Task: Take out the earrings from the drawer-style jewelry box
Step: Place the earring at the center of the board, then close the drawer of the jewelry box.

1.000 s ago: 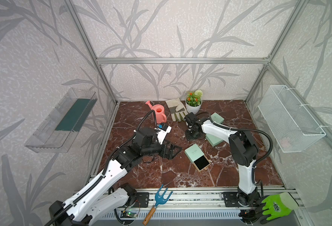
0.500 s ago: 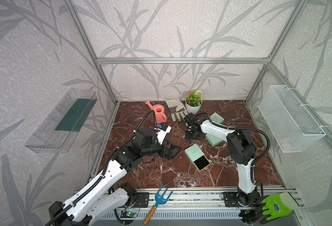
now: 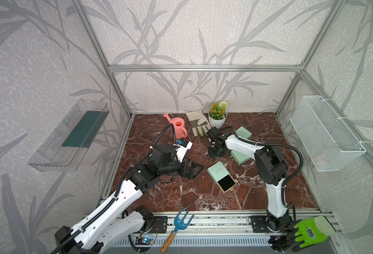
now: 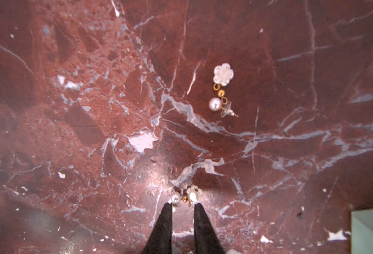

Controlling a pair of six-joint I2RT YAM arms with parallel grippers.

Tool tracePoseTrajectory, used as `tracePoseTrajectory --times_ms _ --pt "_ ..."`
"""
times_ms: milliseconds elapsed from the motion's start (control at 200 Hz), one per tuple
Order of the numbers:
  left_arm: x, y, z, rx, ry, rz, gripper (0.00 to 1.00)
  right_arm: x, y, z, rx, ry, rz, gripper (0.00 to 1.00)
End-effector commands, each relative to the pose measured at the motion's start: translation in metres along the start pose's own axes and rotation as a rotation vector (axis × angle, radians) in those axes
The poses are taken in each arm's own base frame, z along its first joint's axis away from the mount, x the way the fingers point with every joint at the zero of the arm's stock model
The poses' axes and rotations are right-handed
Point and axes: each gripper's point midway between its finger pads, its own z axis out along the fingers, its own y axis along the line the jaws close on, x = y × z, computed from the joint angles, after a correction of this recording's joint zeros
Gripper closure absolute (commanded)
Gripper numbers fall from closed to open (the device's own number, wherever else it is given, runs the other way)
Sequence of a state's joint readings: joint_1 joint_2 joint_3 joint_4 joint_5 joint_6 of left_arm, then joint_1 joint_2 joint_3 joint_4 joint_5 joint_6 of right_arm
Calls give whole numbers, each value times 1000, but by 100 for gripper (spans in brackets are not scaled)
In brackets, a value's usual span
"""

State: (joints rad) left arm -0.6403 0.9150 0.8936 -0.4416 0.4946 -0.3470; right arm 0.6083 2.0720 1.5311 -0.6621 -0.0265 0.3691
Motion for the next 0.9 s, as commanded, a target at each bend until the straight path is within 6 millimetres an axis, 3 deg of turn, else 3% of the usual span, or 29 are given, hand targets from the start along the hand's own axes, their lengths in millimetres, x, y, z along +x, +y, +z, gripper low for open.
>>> tracePoseTrajectory --times_ms 0,215,360,450,575,705,895 --pt "-2 0 -4 -11 -11 36 1 -10 3 -25 -13 -36 -1 79" --pt "-3 4 -3 -33 -20 30 1 -5 3 -85 -56 -137 14 78" --pt "-13 14 6 -64 -63 -107 1 36 -15 -119 -69 -160 64 78" --pt "-16 23 29 -59 -70 -243 1 69 -29 -133 -72 -164 106 79" --pt "-10 47 70 -100 -8 -366 1 119 -38 -137 -129 -151 163 81" --pt "-5 47 114 -28 131 -407 1 160 -50 -142 -144 -137 202 82" --pt "0 66 164 -7 179 -472 1 206 -52 -118 -181 -21 261 84"
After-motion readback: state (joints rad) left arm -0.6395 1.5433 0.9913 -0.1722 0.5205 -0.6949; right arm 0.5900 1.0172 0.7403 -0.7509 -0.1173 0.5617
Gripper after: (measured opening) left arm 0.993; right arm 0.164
